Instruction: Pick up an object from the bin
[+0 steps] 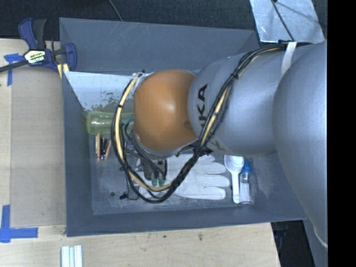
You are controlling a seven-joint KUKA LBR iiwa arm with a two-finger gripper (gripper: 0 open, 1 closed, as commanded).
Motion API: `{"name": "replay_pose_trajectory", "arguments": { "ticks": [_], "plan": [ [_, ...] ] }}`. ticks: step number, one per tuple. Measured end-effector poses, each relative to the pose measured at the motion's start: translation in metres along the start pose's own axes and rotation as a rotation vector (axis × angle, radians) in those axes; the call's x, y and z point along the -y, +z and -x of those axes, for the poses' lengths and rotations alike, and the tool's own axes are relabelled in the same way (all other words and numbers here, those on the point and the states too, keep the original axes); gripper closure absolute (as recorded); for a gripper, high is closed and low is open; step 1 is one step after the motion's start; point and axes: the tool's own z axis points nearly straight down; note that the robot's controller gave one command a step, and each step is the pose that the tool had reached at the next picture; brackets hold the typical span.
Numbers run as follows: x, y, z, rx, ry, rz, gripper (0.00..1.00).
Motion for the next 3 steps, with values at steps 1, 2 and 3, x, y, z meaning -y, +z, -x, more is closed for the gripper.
{"name": "replay_pose_trajectory", "arguments": {
  "ticks": [1, 2, 3],
  "plan": [
    [0.001, -0.004, 0.002, 0.008, 0.003, 0.002, 0.00],
    [0.034, 0.032, 0.019, 0.016, -0.053, 0.006, 0.00],
    [0.060, 0.068, 0.030, 0.007, 0.048, -0.002, 0.00]
  ]
}}
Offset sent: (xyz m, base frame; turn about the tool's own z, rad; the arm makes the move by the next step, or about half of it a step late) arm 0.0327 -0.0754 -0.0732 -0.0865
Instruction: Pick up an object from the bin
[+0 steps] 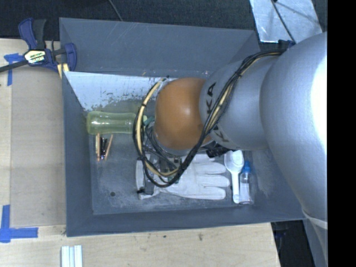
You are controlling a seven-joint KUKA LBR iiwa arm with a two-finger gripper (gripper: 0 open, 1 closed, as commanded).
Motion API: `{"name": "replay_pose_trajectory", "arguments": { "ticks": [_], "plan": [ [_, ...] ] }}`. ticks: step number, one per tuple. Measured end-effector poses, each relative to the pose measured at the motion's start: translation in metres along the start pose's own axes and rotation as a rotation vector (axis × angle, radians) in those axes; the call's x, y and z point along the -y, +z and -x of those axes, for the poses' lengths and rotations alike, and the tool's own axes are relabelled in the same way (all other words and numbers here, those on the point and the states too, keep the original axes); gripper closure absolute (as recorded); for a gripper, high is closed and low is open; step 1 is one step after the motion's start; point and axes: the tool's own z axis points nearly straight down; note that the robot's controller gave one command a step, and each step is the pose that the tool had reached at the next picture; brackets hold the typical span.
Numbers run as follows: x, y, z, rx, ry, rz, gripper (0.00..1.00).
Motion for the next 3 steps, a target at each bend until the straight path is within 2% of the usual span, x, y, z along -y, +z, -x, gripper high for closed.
{"name": "replay_pose_trajectory", "arguments": {
  "ticks": [1, 2, 3],
  "plan": [
    [0.067, 0.023, 0.051, 0.006, -0.269, 0.006, 1.00],
    [0.067, 0.023, 0.051, 0.006, -0.270, 0.005, 1.00],
    [0.083, -0.118, 0.086, 0.004, -0.288, 0.003, 1.00]
  ]
}}
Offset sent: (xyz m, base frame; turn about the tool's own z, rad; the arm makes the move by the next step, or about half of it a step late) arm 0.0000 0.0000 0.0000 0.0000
